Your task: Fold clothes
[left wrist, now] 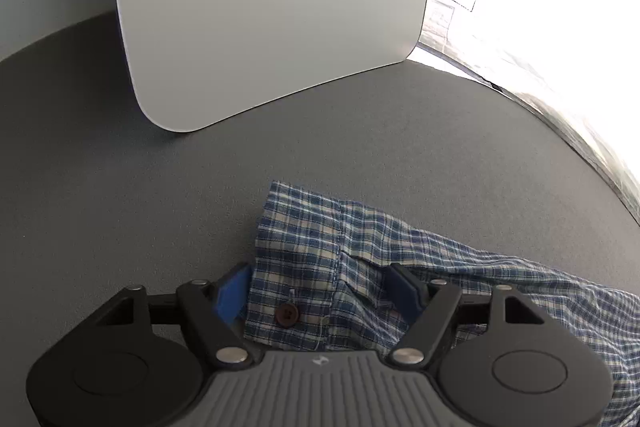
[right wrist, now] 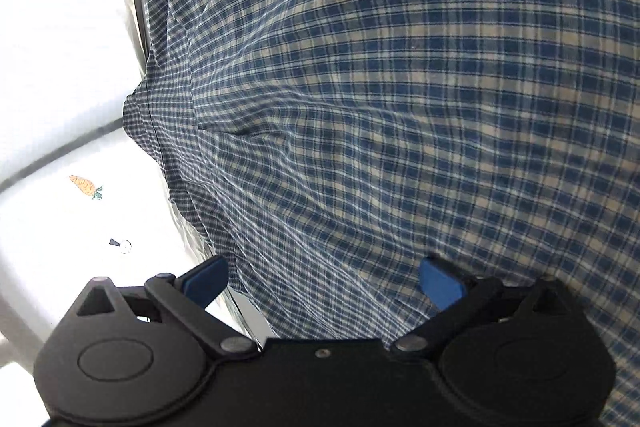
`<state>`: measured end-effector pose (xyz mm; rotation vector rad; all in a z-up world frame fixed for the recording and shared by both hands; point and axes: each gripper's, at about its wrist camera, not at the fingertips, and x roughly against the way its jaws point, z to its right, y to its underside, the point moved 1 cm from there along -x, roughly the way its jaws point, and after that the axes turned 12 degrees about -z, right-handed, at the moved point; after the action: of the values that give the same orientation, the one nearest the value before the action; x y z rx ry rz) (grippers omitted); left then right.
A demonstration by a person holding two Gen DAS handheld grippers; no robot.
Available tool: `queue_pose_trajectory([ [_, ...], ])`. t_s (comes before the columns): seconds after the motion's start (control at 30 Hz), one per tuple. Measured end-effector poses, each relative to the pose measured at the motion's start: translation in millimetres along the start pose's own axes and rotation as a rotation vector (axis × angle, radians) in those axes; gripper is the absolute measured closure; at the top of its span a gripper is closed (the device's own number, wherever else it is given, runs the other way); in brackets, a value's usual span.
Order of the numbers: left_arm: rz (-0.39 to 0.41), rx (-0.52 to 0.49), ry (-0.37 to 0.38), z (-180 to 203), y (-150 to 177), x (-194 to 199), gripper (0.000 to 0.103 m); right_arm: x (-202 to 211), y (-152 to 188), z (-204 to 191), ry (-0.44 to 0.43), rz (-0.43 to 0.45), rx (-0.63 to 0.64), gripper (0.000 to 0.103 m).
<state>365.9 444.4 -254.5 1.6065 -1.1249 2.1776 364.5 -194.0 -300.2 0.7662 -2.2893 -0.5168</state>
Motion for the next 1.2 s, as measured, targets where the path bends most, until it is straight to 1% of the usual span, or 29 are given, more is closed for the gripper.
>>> queue_pose_trajectory([
  [0.03,0.001,-0.022,-0.006,2,0,1,0.07,2,-1,3,-0.009,0.0,-0.003,0.0],
  [0.07,-0.01,-0.02,0.022,1,0,2,0.083,4,-2,5,-0.016,0.0,-0.004,0.0],
  [0.1,-0.027,-0.005,0.062,0,0,3,0.086,4,-2,5,-0.021,0.001,-0.006,0.0],
  [0.2,-0.058,0.011,0.161,7,5,12,0.087,5,-3,7,-0.035,0.0,-0.007,0.0],
  [0.27,-0.074,0.005,0.225,17,14,22,0.087,6,-3,10,-0.049,-0.001,-0.011,0.0],
  [0.37,-0.103,-0.05,0.378,52,34,47,0.088,12,-2,17,-0.086,-0.004,-0.026,0.0],
  [0.4,-0.115,-0.082,0.424,66,41,54,0.088,15,-1,21,-0.1,-0.007,-0.029,0.0],
  [0.5,-0.182,-0.236,0.593,120,73,82,0.087,25,-1,30,-0.137,-0.013,-0.04,0.0],
  [0.53,-0.235,-0.289,0.686,142,90,91,0.087,29,-1,33,-0.15,-0.014,-0.044,0.0],
  [0.57,-0.292,-0.326,0.757,160,106,97,0.084,33,0,36,-0.163,-0.015,-0.048,0.0],
  [0.6,-0.348,-0.358,0.82,175,121,102,0.079,36,0,38,-0.176,-0.014,-0.05,0.0],
  [0.63,-0.404,-0.391,0.883,191,136,106,0.075,41,1,41,-0.188,-0.015,-0.053,0.0],
  [0.67,-0.437,-0.425,0.914,203,147,112,0.07,46,1,44,-0.198,-0.015,-0.056,0.0],
  [0.7,-0.443,-0.467,0.912,210,159,118,0.063,50,2,46,-0.204,-0.015,-0.057,0.0],
  [0.73,-0.445,-0.51,0.905,216,171,124,0.06,54,3,48,-0.208,-0.016,-0.053,0.0],
  [0.77,-0.438,-0.537,0.894,219,178,127,0.054,60,5,50,-0.204,-0.019,-0.041,0.0],
  [0.8,-0.429,-0.556,0.881,218,186,130,0.048,63,7,50,-0.194,-0.022,-0.022,0.0],
  [0.83,-0.43,-0.549,0.872,215,190,130,0.045,67,8,51,-0.185,-0.026,-0.004,0.0],
  [0.87,-0.44,-0.52,0.866,210,191,128,0.041,71,10,52,-0.175,-0.029,0.015,0.0],
  [0.9,-0.457,-0.468,0.857,203,187,122,0.038,74,11,53,-0.165,-0.034,0.03,0.0],
  [0.97,-0.477,-0.379,0.829,189,180,113,0.038,74,12,55,-0.148,-0.053,0.041,0.0],
  [1.03,-0.471,-0.305,0.773,173,173,105,0.038,71,11,56,-0.146,-0.073,0.053,0.0],
  [1.1,-0.464,-0.241,0.714,158,167,97,0.038,66,12,51,-0.139,-0.092,0.092,0.0],
  [1.2,-0.473,-0.148,0.66,134,163,84,0.038,58,16,40,-0.143,-0.118,0.15,0.004],
])
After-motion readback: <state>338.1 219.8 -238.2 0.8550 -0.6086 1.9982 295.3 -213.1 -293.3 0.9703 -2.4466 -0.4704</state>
